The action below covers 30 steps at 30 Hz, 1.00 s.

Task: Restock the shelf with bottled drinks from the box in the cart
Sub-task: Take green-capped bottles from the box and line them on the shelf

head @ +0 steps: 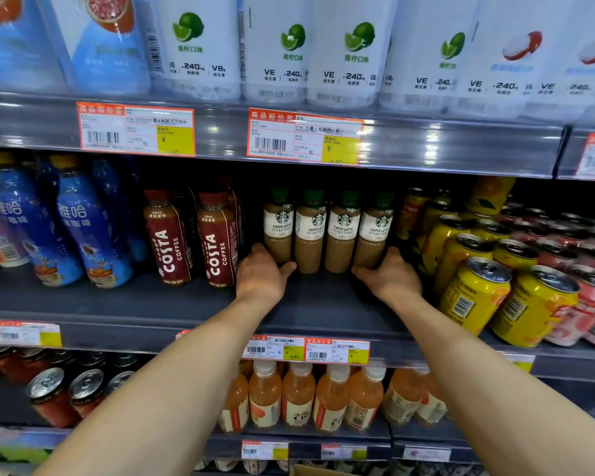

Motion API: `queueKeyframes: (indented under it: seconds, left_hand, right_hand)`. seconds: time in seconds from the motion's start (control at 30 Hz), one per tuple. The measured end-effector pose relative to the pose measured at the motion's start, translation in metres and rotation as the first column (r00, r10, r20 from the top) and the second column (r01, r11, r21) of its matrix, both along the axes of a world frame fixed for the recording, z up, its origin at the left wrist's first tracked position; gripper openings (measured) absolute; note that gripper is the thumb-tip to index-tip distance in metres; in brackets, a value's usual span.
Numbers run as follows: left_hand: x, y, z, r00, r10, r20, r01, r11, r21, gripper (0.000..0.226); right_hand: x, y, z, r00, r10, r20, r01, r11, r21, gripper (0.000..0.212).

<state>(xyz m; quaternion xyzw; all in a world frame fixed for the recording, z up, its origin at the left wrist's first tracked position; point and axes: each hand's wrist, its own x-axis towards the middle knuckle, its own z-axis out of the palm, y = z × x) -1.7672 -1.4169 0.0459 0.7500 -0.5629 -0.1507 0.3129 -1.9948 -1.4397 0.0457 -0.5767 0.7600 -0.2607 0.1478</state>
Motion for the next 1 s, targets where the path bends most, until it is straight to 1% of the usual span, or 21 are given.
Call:
queueKeyframes:
  seconds: [0.1,0.2,0.27,0.33,0.43,0.5,0.6,0.67,0.73,0.87,1.0]
  left_hand:
    - [0.000,0.008,0.005,1.000,-0.010,-0.005,0.010,0.999,0.046,0.060]
    - [0.002,0.023,0.008,0.999,-0.049,0.014,0.048,0.997,0.061,0.052]
    - [0.004,0.039,0.010,0.992,-0.101,0.082,0.094,0.992,0.082,0.049]
    - [0.005,0.059,0.010,0.974,-0.173,0.150,0.157,0.982,0.107,0.054]
    - [0.005,0.092,0.009,0.938,-0.271,0.216,0.242,0.958,0.152,0.065]
    - [0.003,0.115,0.007,0.900,-0.328,0.286,0.289,0.942,0.171,0.068]
    - [0.000,0.148,0.000,0.816,-0.378,0.437,0.348,0.925,0.151,0.071]
    - [-0.002,0.170,-0.005,0.786,-0.387,0.482,0.378,0.918,0.119,0.072]
    - [-0.007,0.193,-0.014,0.771,-0.409,0.487,0.414,0.904,0.104,0.070]
    - [-0.021,0.240,-0.037,0.768,-0.479,0.425,0.460,0.875,0.153,0.068]
    - [-0.032,0.289,-0.070,0.768,-0.552,0.325,0.498,0.834,0.239,0.061]
  right_hand:
    - [-0.003,0.006,0.000,0.999,0.009,0.033,-0.009,1.000,0.008,0.066]
    - [-0.003,0.019,-0.002,0.999,0.028,0.041,-0.028,1.000,0.006,0.061]
    - [-0.001,0.032,-0.003,0.998,0.063,0.005,-0.063,0.998,0.014,0.061]
    - [0.001,0.049,-0.002,0.990,0.127,-0.063,-0.124,0.991,0.045,0.066]
    - [0.002,0.075,0.002,0.964,0.233,-0.126,-0.224,0.971,0.084,0.067]
    - [0.002,0.096,0.006,0.946,0.284,-0.159,-0.268,0.956,0.116,0.067]
    - [0.000,0.129,0.014,0.930,0.308,-0.199,-0.289,0.950,0.120,0.070]
    - [-0.003,0.156,0.016,0.908,0.315,-0.277,-0.303,0.949,0.086,0.064]
    - [-0.008,0.180,0.011,0.882,0.327,-0.338,-0.329,0.943,0.054,0.053]
    - [-0.018,0.230,-0.009,0.882,0.321,-0.345,-0.327,0.944,0.042,0.056]
    - [-0.035,0.283,-0.044,0.904,0.303,-0.300,-0.278,0.953,0.123,0.056]
